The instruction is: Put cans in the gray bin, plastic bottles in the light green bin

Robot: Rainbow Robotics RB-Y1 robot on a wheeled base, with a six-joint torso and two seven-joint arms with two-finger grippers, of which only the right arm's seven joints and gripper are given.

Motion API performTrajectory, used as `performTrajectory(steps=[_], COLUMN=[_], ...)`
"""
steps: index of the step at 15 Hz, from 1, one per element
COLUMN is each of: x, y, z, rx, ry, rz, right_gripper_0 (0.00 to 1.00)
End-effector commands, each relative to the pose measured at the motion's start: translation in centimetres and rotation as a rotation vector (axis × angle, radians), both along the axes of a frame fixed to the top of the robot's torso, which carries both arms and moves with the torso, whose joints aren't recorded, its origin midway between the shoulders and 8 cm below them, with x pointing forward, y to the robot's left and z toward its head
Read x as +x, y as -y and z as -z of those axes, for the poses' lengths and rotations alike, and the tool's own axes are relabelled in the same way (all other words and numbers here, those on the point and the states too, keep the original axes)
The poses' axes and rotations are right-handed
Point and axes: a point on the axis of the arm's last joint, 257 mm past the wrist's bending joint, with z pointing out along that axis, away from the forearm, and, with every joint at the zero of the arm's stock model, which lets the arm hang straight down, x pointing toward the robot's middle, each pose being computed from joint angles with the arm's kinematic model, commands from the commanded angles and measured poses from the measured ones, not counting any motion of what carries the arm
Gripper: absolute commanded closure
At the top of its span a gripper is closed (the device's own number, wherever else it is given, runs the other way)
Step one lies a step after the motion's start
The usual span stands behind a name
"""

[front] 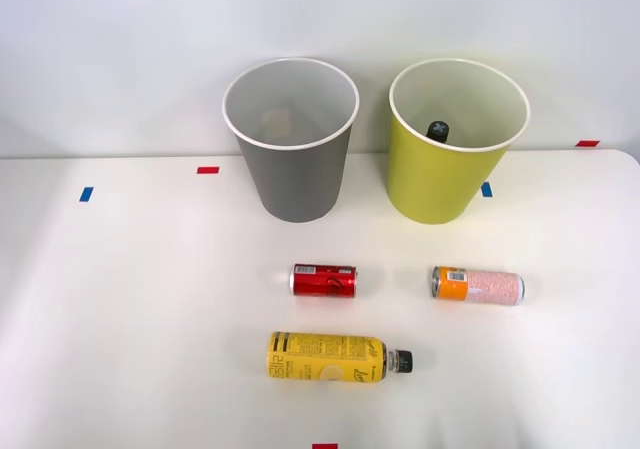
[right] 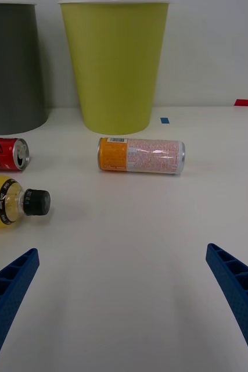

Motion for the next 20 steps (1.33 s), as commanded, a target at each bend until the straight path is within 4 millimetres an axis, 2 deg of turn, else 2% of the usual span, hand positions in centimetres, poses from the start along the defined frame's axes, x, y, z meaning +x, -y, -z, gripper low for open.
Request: performTrajectory(steps=[1,20], x=[0.0,0.0], y=[0.0,0.0], z=[0.0,0.0], rx=[0.0,0.0], ry=[0.0,0.0], rz=[0.0,0.0], right_gripper_0=[0.0,0.0])
